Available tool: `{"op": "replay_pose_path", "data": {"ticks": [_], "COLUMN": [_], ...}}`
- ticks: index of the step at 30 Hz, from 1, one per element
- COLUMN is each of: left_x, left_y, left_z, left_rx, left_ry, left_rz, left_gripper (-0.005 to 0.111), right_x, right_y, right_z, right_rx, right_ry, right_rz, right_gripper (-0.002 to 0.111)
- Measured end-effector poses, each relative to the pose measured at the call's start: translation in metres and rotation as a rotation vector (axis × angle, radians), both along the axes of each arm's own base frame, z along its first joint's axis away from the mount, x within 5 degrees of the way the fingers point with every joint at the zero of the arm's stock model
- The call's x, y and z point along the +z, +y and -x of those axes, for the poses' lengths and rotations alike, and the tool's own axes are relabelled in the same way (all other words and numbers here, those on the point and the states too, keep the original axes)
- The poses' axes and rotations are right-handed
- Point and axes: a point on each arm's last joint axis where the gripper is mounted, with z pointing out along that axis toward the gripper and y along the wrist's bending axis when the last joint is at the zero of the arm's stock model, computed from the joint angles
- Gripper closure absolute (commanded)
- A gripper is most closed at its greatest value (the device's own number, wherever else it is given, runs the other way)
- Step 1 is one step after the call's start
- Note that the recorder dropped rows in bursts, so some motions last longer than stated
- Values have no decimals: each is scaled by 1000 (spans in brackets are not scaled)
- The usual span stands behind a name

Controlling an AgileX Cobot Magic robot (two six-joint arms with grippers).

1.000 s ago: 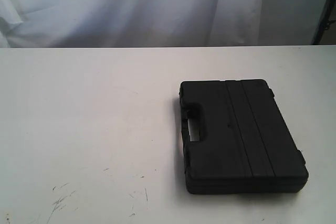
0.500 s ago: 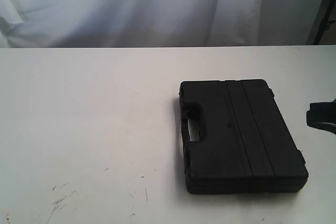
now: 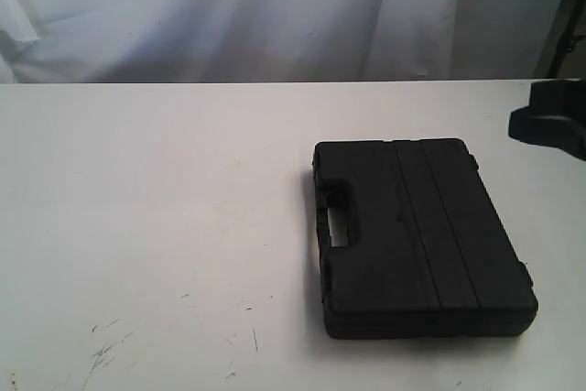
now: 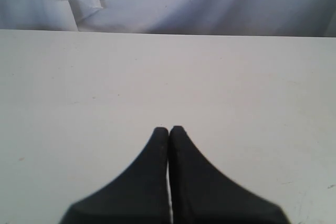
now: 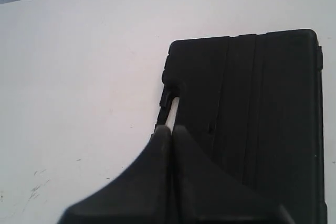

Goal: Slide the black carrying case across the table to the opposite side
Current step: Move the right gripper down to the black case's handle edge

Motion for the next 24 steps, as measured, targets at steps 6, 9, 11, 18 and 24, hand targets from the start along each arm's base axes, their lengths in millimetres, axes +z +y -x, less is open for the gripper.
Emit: {"op": "replay_pose_path", "data": {"ticks": [6, 9, 11, 18, 24], "left_x": [0, 0, 0, 0, 0], "left_y": [0, 0, 0, 0, 0], "left_z": [0, 0, 0, 0, 0], "left_rx": [0, 0, 0, 0, 0], "left_ry": [0, 0, 0, 0, 0], "left_rz": [0, 0, 0, 0, 0], "left_gripper": [107, 107, 107, 107, 107], "right_x": [13, 9, 5, -23, -46], "right_y": [21, 40, 53, 108, 134], "right_z": [-43, -65, -76, -104, -124], "right_rx": [117, 127, 138, 196, 182], "right_ry": [108, 191, 230, 374, 489], "right_rz": [9, 81, 132, 217, 271], "right_gripper": [108, 108, 108, 108, 108]}}
